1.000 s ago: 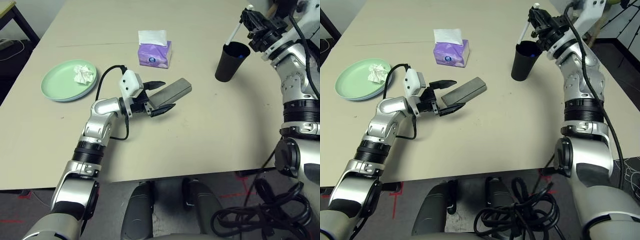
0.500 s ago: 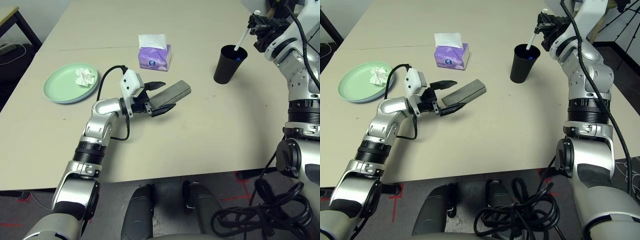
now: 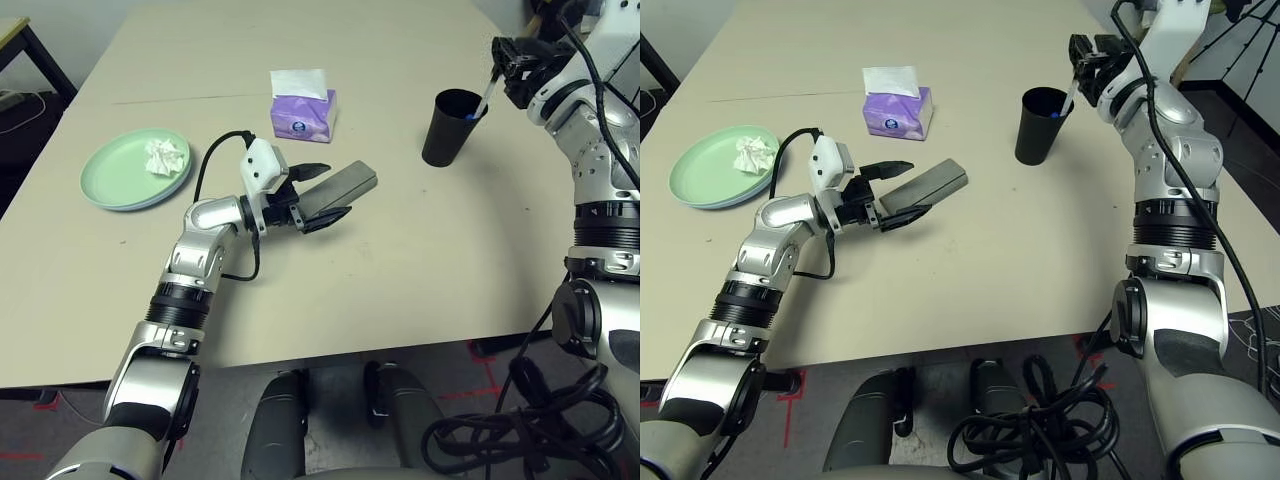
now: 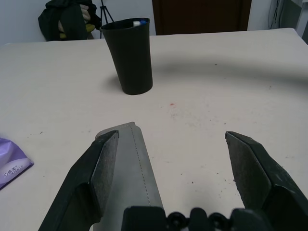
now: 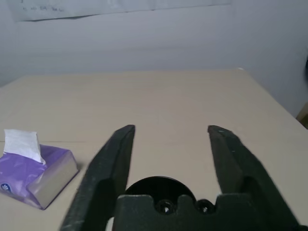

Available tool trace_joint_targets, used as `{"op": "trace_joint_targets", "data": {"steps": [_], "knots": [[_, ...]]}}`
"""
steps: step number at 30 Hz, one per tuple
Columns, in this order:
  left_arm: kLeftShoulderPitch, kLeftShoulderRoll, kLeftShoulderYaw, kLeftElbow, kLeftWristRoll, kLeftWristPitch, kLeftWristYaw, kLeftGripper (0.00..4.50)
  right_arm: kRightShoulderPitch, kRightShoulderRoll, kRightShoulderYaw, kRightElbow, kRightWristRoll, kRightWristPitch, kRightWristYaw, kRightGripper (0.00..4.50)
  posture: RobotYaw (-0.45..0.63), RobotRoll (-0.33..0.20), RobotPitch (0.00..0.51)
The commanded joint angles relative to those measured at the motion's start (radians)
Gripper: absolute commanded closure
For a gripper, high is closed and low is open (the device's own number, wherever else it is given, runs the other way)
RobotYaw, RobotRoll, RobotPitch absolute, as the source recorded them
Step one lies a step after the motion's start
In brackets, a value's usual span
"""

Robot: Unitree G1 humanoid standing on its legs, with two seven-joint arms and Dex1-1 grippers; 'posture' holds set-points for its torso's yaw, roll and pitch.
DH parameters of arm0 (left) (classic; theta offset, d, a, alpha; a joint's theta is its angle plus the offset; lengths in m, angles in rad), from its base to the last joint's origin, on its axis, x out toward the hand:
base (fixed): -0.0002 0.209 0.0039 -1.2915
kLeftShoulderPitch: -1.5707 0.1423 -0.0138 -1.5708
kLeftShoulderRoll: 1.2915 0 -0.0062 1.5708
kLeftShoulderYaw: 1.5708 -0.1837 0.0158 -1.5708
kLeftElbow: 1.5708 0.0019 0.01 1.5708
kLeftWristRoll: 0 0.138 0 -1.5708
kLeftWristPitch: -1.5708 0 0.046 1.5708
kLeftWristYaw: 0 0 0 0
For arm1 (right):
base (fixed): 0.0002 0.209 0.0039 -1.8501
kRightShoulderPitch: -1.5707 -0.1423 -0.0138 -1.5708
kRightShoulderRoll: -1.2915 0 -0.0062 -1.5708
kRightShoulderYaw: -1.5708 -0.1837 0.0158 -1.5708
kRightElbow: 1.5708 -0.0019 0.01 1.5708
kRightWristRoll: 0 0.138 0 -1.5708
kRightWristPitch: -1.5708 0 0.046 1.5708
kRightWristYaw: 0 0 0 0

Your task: Organize and tidy the items on the table.

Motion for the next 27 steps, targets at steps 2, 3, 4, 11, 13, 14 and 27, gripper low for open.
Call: {"op": "trace_joint_targets", "data": {"steps": [2,3,4,11,13,14,27], "knots": [[-0.004,-0.002,-0.004,-0.010,0.000,0.002,-0.002,0.00,0.002,-0.001,-0.009,0.009,0.004,-0.020,0.007,0.03,-0.03,0.000,0.127],[-0.004,-0.003,-0.004,-0.009,0.000,0.002,-0.002,0.00,0.004,-0.003,-0.008,0.009,0.005,-0.022,0.010,0.03,-0.03,0.000,0.127],[-0.004,-0.003,-0.005,-0.009,0.000,0.002,-0.002,0.00,0.007,-0.003,-0.009,0.005,0.006,-0.021,0.012,0.03,-0.03,0.000,0.127],[-0.002,-0.004,0.004,-0.005,0.005,0.024,0.029,0.00,0.143,0.011,0.013,-0.123,0.101,-0.137,0.267,0.03,-0.03,0.000,0.127],[-0.001,-0.010,0.013,-0.007,0.000,0.038,0.054,0.00,0.216,0.011,0.017,-0.169,0.129,-0.155,0.335,0.03,-0.03,0.000,0.127],[-0.002,-0.014,0.019,-0.009,-0.003,0.048,0.070,0.00,0.252,0.010,0.017,-0.187,0.137,-0.159,0.354,0.03,-0.03,0.000,0.128],[-0.055,-0.132,0.212,0.109,0.139,-0.023,0.760,0.00,0.518,0.095,0.053,-0.209,-0.075,-0.312,0.105,0.03,0.00,0.000,0.130]]}}
